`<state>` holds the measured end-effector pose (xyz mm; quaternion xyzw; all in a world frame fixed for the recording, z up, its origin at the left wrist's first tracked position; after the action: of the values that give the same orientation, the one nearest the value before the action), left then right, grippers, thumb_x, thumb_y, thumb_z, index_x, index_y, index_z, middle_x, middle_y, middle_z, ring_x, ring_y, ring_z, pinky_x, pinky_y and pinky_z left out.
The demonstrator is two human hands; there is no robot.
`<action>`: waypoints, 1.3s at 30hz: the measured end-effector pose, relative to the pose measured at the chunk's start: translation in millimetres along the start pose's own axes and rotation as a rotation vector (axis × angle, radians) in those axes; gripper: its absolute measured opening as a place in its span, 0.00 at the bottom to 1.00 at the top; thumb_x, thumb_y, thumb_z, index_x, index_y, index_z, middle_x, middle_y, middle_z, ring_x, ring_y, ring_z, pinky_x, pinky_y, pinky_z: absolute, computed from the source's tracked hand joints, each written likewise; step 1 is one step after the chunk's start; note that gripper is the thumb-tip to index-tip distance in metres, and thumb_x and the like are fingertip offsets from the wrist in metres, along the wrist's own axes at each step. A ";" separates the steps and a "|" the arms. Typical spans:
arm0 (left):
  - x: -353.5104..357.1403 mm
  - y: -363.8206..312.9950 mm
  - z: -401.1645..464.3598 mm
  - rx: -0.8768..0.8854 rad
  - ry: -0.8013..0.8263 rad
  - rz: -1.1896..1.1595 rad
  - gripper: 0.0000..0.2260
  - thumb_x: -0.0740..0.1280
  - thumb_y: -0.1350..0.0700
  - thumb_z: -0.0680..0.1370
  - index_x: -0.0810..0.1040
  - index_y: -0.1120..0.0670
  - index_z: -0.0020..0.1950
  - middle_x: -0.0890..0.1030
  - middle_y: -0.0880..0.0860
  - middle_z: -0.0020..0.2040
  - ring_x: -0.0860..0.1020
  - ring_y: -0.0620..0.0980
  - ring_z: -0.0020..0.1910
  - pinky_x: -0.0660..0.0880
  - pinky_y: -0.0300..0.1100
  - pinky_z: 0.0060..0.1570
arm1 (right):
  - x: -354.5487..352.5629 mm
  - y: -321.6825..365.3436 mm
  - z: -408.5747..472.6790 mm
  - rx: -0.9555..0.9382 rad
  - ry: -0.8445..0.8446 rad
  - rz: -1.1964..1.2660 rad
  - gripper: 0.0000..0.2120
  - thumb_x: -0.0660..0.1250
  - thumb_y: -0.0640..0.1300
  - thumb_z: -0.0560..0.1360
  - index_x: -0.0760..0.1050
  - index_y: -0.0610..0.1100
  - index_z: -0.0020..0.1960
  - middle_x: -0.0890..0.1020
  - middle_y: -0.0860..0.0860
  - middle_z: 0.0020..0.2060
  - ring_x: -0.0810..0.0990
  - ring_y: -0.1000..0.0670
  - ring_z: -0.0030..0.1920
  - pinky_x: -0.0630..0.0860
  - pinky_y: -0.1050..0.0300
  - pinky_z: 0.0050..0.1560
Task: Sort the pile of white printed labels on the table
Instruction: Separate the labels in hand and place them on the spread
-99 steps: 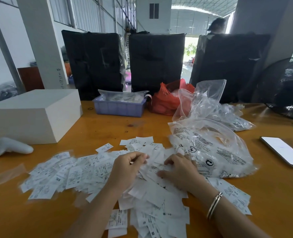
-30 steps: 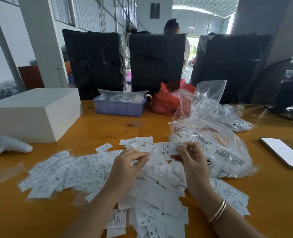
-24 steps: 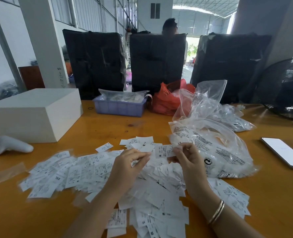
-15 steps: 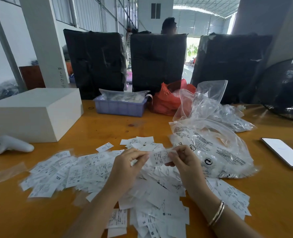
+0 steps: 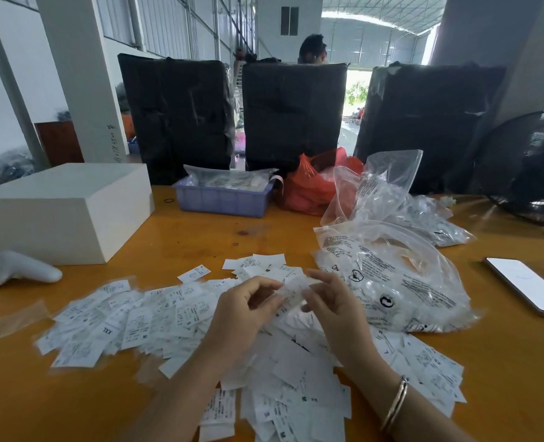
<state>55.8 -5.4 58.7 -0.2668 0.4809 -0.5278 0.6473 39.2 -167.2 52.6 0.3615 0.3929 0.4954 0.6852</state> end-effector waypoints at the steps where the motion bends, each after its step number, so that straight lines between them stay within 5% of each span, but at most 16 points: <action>1: -3.3 0.8 0.5 -0.010 -0.036 -0.014 0.09 0.71 0.57 0.75 0.79 0.41 0.46 0.83 0.40 0.41 0.80 0.36 0.45 0.76 0.28 0.40 | -2.7 2.7 -0.9 -0.027 -0.020 -0.057 0.15 0.67 0.41 0.76 0.73 0.60 0.54 0.83 0.55 0.36 0.81 0.57 0.38 0.76 0.66 0.38; 4: -8.0 0.3 2.1 -0.007 -0.076 -0.039 0.08 0.71 0.56 0.75 0.79 0.41 0.47 0.82 0.36 0.43 0.79 0.34 0.45 0.74 0.25 0.41 | 8.9 10.2 -5.9 -0.115 0.086 -0.313 0.16 0.64 0.46 0.78 0.70 0.66 0.60 0.82 0.60 0.39 0.79 0.63 0.39 0.72 0.72 0.37; 9: -13.0 2.1 3.7 -0.010 -0.095 -0.055 0.06 0.70 0.56 0.75 0.80 0.44 0.47 0.83 0.37 0.43 0.79 0.33 0.47 0.75 0.26 0.42 | 28.4 22.0 -11.2 -0.252 0.209 -0.455 0.16 0.60 0.51 0.79 0.70 0.58 0.66 0.80 0.59 0.54 0.77 0.63 0.50 0.74 0.65 0.51; 12: -25.2 7.6 5.3 -0.041 -0.169 0.003 0.08 0.70 0.58 0.75 0.79 0.43 0.47 0.82 0.40 0.43 0.79 0.33 0.47 0.74 0.25 0.41 | 17.0 22.6 -4.9 -0.190 0.144 -0.448 0.18 0.56 0.56 0.75 0.65 0.59 0.65 0.75 0.64 0.51 0.74 0.69 0.48 0.71 0.74 0.47; 17: -45.4 23.5 7.0 -0.135 -0.239 0.298 0.06 0.69 0.54 0.76 0.80 0.48 0.53 0.82 0.45 0.46 0.78 0.39 0.45 0.73 0.29 0.35 | -38.6 31.5 27.8 -0.141 -0.191 -0.411 0.11 0.60 0.44 0.78 0.76 0.49 0.58 0.78 0.60 0.45 0.76 0.64 0.43 0.72 0.73 0.43; 20: -53.5 27.1 7.3 -0.156 -0.275 0.554 0.08 0.69 0.53 0.76 0.80 0.47 0.55 0.82 0.47 0.48 0.78 0.48 0.49 0.75 0.45 0.49 | -76.8 23.1 52.4 -0.075 -0.357 -0.459 0.11 0.61 0.37 0.78 0.79 0.44 0.56 0.81 0.51 0.49 0.77 0.55 0.45 0.74 0.65 0.46; 22: -54.5 30.8 7.9 -0.190 -0.274 0.708 0.09 0.67 0.50 0.77 0.79 0.44 0.57 0.79 0.46 0.55 0.74 0.50 0.58 0.66 0.49 0.58 | -95.8 4.6 69.1 0.042 -0.393 -0.501 0.13 0.59 0.35 0.78 0.79 0.43 0.57 0.81 0.48 0.53 0.77 0.53 0.41 0.73 0.67 0.38; 25: -51.7 37.7 9.0 -0.246 -0.243 0.785 0.11 0.64 0.46 0.78 0.76 0.42 0.60 0.72 0.45 0.62 0.66 0.50 0.64 0.60 0.50 0.60 | -105.5 -28.7 86.1 0.234 -0.302 -0.599 0.15 0.58 0.34 0.78 0.79 0.41 0.58 0.81 0.45 0.55 0.77 0.52 0.35 0.69 0.71 0.28; 29: -46.5 33.5 8.7 -0.194 -0.245 0.765 0.08 0.64 0.47 0.77 0.77 0.41 0.56 0.72 0.43 0.61 0.64 0.49 0.64 0.58 0.47 0.56 | -99.2 -60.2 88.5 0.402 -0.088 -0.838 0.14 0.61 0.37 0.76 0.78 0.39 0.59 0.78 0.41 0.60 0.75 0.41 0.59 0.72 0.55 0.57; 32: -44.5 31.8 8.7 -0.184 -0.235 0.754 0.07 0.64 0.47 0.78 0.77 0.41 0.55 0.73 0.42 0.60 0.65 0.49 0.64 0.58 0.48 0.57 | -95.0 -57.0 83.9 0.388 -0.036 -1.004 0.11 0.60 0.41 0.76 0.80 0.41 0.51 0.77 0.43 0.54 0.74 0.40 0.55 0.71 0.51 0.54; 39: -44.8 31.2 8.0 -0.188 -0.236 0.737 0.06 0.63 0.48 0.78 0.78 0.41 0.53 0.74 0.42 0.59 0.66 0.48 0.63 0.55 0.44 0.52 | -99.5 -44.1 78.9 0.337 -0.128 -0.940 0.05 0.67 0.41 0.74 0.79 0.42 0.41 0.80 0.44 0.46 0.77 0.42 0.47 0.75 0.49 0.50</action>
<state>77.2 44.8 50.5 -0.1933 0.5129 -0.1793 0.8170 107.4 -282.3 65.4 0.2809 0.5449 0.0397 0.7890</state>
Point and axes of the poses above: each hand's wrist, its own z-axis towards the middle knuckle, its own x-axis out of the palm, y = z × x, the point moved 9 cm from there along z, towards the middle knuckle
